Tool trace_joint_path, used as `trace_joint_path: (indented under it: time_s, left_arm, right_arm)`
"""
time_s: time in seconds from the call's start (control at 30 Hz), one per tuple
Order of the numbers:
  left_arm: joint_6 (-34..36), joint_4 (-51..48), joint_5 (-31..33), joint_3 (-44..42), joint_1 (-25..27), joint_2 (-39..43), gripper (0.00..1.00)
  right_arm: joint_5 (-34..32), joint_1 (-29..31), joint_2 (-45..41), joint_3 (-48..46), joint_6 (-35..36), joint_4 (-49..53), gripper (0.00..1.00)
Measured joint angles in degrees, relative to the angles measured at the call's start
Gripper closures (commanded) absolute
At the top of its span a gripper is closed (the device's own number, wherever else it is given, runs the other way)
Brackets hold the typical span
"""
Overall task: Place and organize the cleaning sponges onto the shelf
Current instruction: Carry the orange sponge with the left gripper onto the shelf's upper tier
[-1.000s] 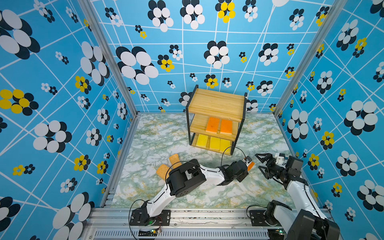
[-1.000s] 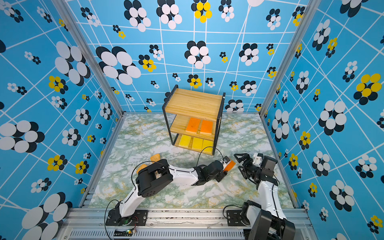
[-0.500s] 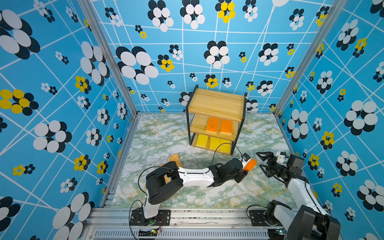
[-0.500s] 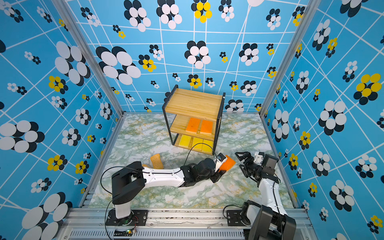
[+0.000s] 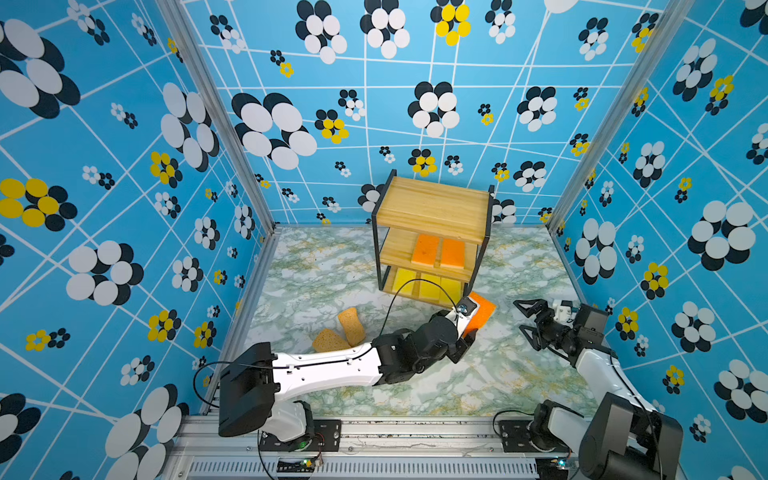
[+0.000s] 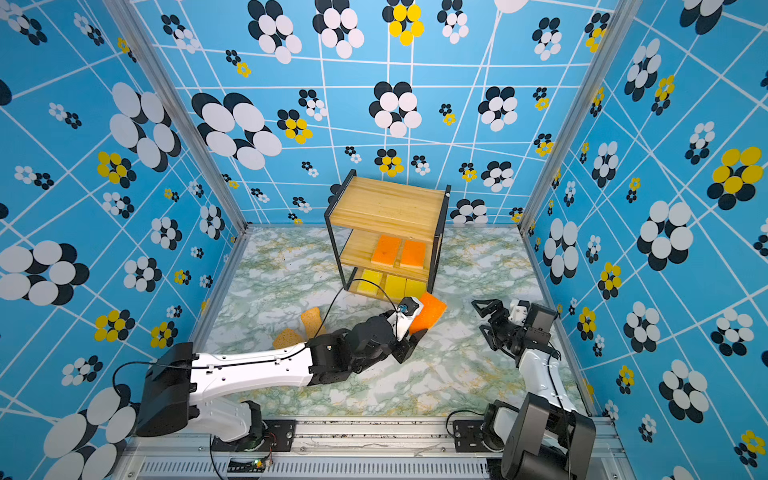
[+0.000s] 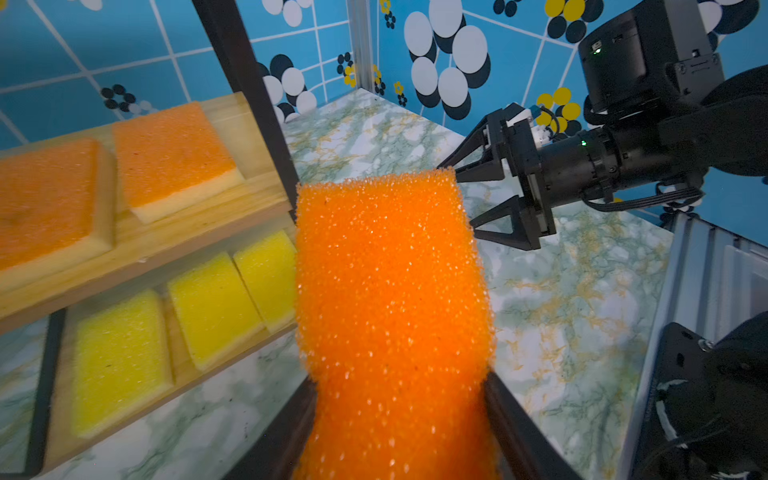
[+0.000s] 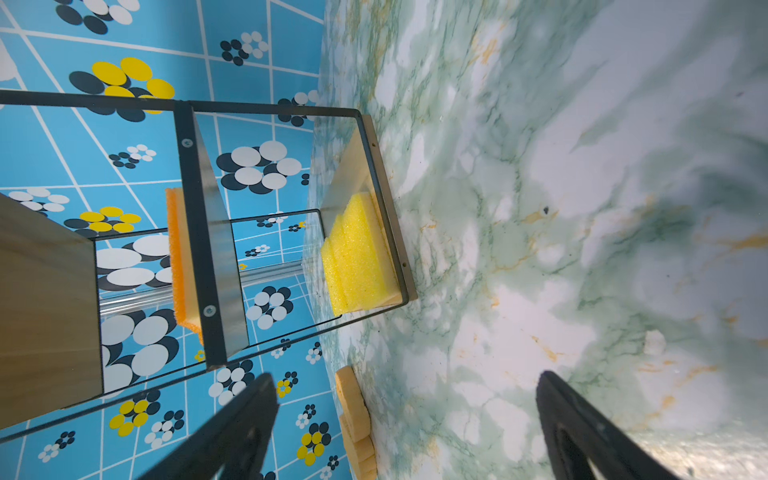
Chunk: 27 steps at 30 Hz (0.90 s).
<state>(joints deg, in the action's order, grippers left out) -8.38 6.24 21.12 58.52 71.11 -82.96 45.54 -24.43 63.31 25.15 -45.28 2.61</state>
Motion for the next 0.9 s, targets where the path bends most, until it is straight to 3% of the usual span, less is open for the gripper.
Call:
trace_joint_path:
  time_s: [0.23, 0.4, 0.9]
  left_arm:
    - [3.8, -4.3, 6.6, 0.0, -1.1, 3.7, 0.42]
    - [5.5, -6.3, 9.4, -1.1, -4.9, 5.4, 0.42]
    - [7.5, -4.7, 9.3, -3.1, -17.7, 8.3, 0.41]
  right_arm:
    - [0.0, 0.0, 0.0, 0.1, -0.2, -0.3, 0.01]
    - [0.0, 0.0, 0.0, 0.1, -0.2, -0.3, 0.01]
    - [0.0, 0.0, 0.7, 0.1, -0.2, -0.3, 0.01]
